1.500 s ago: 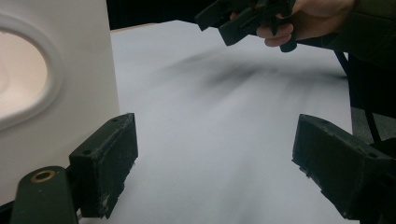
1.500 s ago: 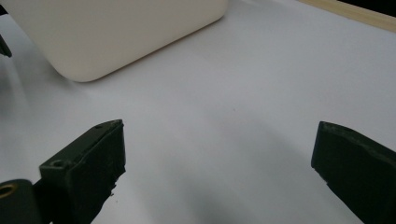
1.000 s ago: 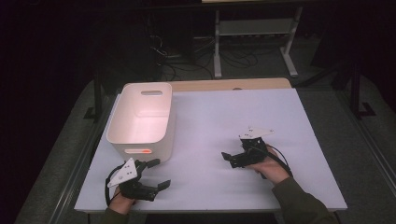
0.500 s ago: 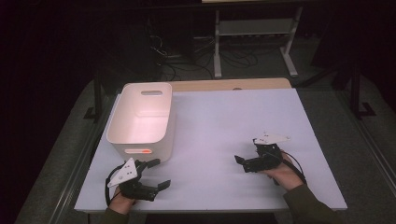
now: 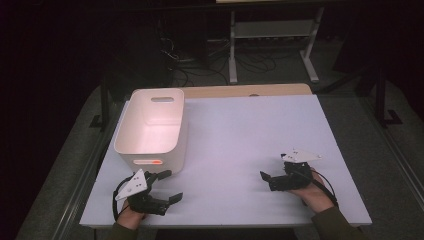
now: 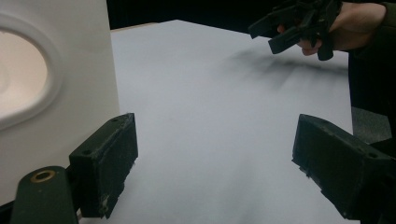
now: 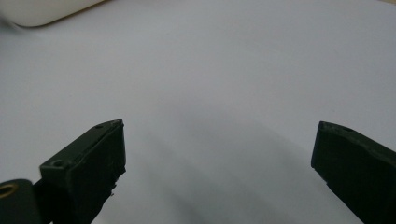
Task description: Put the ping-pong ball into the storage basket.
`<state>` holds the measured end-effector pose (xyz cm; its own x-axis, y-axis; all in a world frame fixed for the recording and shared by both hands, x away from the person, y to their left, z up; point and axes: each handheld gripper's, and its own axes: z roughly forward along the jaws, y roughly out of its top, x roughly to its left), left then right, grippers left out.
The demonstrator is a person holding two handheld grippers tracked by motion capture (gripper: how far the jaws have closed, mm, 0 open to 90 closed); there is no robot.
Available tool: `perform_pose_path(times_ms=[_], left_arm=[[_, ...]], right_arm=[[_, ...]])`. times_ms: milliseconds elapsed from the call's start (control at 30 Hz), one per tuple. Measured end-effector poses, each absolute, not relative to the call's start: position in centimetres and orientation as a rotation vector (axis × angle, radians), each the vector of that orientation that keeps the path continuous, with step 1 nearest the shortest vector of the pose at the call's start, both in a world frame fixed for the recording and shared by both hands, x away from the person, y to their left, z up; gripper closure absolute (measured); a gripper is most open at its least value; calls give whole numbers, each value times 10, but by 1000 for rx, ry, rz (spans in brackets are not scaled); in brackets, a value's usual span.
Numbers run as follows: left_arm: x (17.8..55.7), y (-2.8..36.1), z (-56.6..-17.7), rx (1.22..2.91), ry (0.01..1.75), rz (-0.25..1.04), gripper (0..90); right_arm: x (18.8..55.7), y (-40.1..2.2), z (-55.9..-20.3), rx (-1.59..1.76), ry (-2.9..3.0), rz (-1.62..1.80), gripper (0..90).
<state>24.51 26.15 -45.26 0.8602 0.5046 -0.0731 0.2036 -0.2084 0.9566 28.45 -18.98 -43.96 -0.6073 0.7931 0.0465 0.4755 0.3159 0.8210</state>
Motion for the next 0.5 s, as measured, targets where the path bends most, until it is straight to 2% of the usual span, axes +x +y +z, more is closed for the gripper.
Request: perform_pose_path(times_ms=[500], left_arm=[[245, 261, -453, 1790, 539, 301, 140]], right_arm=[[269, -203, -448, 1151, 2218, 1137, 22]])
